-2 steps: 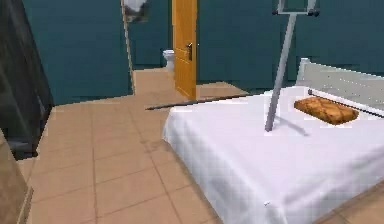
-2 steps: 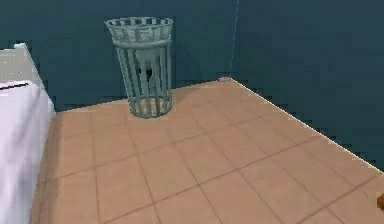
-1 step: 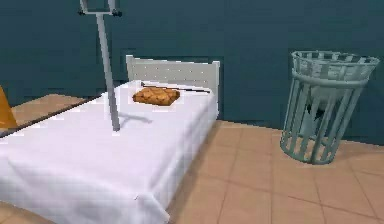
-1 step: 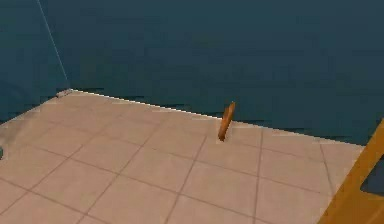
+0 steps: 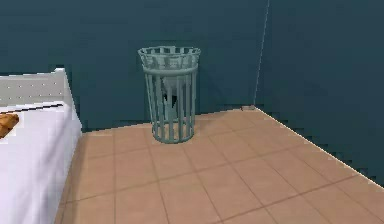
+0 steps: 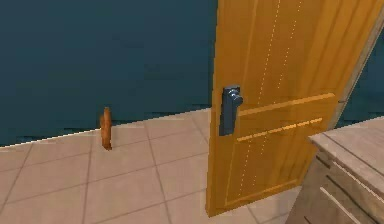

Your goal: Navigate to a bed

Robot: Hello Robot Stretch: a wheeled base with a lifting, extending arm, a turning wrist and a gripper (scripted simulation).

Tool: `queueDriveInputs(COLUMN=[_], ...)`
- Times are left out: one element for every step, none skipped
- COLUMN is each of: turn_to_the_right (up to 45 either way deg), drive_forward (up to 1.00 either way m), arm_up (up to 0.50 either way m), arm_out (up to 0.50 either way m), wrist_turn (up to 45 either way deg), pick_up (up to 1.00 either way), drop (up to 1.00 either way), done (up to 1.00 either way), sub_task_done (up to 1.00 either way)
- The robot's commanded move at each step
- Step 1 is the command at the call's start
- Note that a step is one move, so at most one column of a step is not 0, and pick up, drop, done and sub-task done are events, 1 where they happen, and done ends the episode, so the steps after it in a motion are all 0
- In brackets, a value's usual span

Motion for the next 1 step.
queueDriveInputs(turn_to_the_right=[0.0], drive_forward=[0.35], arm_up=[0.0], arm_out=[0.0], wrist_turn=[0.0], pick_up=[0.0], drop=[0.0], done=[0.0], sub_task_done=[0.0])
